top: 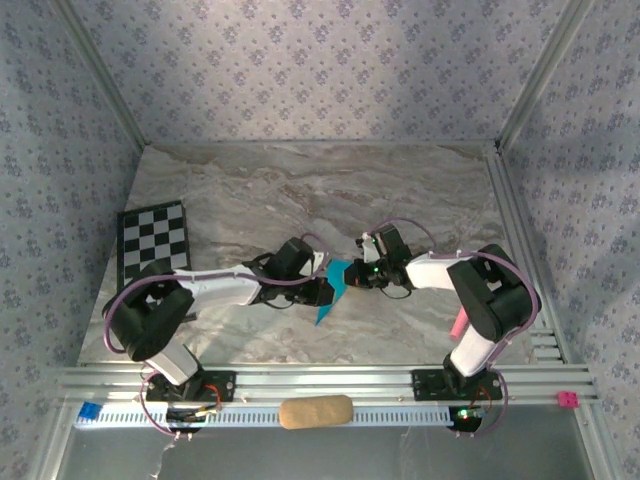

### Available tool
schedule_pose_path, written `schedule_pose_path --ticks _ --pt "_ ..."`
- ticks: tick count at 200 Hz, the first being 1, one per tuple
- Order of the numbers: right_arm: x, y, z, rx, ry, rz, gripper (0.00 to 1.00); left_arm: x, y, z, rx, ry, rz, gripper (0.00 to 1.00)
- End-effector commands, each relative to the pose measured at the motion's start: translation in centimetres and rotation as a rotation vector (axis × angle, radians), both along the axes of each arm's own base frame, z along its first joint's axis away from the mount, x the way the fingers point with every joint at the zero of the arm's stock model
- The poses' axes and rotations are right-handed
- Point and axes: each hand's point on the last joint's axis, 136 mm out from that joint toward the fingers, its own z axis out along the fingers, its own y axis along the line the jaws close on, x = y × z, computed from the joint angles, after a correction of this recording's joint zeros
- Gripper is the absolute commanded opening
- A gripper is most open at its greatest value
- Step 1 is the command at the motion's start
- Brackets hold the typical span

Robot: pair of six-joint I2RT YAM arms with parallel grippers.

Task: Fold a paper plane with a square sheet of paper (pick it up from the middle)
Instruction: Fold the wing for the fifth time at the center of the table.

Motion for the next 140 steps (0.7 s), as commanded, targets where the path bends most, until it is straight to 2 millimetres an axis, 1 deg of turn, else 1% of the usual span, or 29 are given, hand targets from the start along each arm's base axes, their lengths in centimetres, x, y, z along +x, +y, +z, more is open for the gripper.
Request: schedule_pose_path --ticks 1,34,45,67,87,112,140 --pt "-1.0 -3.4 -3.5 -0.161 0.084 -0.099 0.00 0.8 -1.7 1.3 -0.039 0.004 0.021 0.14" --pt "-0.8 -3.1 -3.4 -0.143 0.085 -0.102 0.00 1.3 -3.3 0.1 -0.028 0.025 0.017 0.14" --pt "-0.7 -3.1 -3.4 -0.143 0.084 -0.104 0.00 1.3 -3.4 -0.9 0.003 0.033 0.024 0.14" --pt "-0.7 -3.1 -3.3 -0.140 0.083 -0.102 0.00 1.2 -2.4 -3.1 0.074 0.061 0.057 0.14" --pt "-0.9 -3.1 -3.5 -0.143 0.091 -0.095 0.00 0.7 -1.6 -4.1 0.089 0.074 0.077 0.14" --pt "-1.4 -3.4 -4.0 -0.144 0.105 -0.100 0.00 -1.2 0.0 -5.6 0.139 0.114 0.071 0.14" --pt "-1.8 -3.6 -4.5 -0.156 0.117 -0.097 0.00 -2.8 1.0 -6.3 0.144 0.140 0.076 0.14"
